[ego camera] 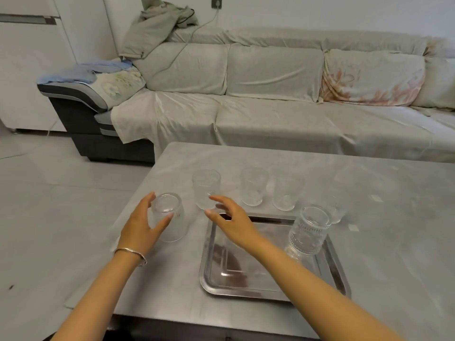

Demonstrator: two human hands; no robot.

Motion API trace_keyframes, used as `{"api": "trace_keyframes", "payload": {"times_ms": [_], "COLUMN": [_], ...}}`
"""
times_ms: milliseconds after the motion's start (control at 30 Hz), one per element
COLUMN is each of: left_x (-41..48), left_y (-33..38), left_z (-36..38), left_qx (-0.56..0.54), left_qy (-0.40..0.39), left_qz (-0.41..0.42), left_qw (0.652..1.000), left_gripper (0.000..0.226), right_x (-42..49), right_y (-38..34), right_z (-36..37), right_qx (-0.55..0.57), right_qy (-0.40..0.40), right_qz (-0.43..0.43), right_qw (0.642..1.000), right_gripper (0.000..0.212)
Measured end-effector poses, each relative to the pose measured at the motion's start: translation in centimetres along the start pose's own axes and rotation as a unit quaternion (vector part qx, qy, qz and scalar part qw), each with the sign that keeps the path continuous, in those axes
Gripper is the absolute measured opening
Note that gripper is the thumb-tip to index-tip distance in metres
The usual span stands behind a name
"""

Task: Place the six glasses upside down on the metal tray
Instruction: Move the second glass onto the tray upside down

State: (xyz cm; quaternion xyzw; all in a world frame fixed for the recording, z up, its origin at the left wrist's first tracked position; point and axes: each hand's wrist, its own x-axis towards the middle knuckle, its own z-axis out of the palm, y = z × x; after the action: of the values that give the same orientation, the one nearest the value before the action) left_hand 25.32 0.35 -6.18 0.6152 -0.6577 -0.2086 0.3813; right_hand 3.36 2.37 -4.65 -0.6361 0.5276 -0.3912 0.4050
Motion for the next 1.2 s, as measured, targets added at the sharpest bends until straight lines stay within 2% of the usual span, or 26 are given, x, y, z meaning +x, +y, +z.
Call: {"api": "trace_keyframes", "payload": {"times_ms": [167,367,567,733,867,1000,1100,1200], "left_x": [0.5,1.3,1.2,1.7,2.2,2.0,1.2,0.3], "left_y": [-3.0,-4.6,-3.6,0.2,4.7,8.6,10.6,11.5], "left_z": [0.5,1.0,1.1,0.8,1.9,4.9,8.0,10.8], "left_qx": [-0.142,-0.19,-0.228,-0.258,-0.253,-0.263,-0.274,-0.28], "left_qy": [-0.053,-0.104,-0.095,-0.086,-0.113,-0.156,-0.184,-0.202], "left_qz": [-0.055,-0.047,-0.027,0.019,0.084,0.106,0.112,0.102], "left_qw": [0.987,0.975,0.969,0.962,0.957,0.946,0.937,0.933], "left_gripper": [0.056,0.054,0.052,0.057,0.062,0.064,0.065,0.065], "right_x": [2.8,4.2,3.8,2.8,1.4,-1.0,-2.9,-4.7], "right_y": [0.6,1.0,0.0,-2.5,-3.4,-2.8,-1.1,1.5], "right_z": [4.0,6.3,5.9,2.0,-2.7,-7.7,-11.2,-13.8], "right_qx": [0.036,0.078,0.059,0.035,0.002,-0.046,-0.12,-0.226], "right_qy": [-0.052,-0.068,-0.062,-0.049,-0.018,-0.023,0.015,0.07], "right_qz": [0.053,0.066,0.03,-0.02,-0.035,-0.037,-0.034,-0.028], "right_qw": [0.997,0.992,0.996,0.998,0.999,0.998,0.992,0.971], "right_gripper": [0.05,0.043,0.041,0.037,0.039,0.038,0.037,0.038]}}
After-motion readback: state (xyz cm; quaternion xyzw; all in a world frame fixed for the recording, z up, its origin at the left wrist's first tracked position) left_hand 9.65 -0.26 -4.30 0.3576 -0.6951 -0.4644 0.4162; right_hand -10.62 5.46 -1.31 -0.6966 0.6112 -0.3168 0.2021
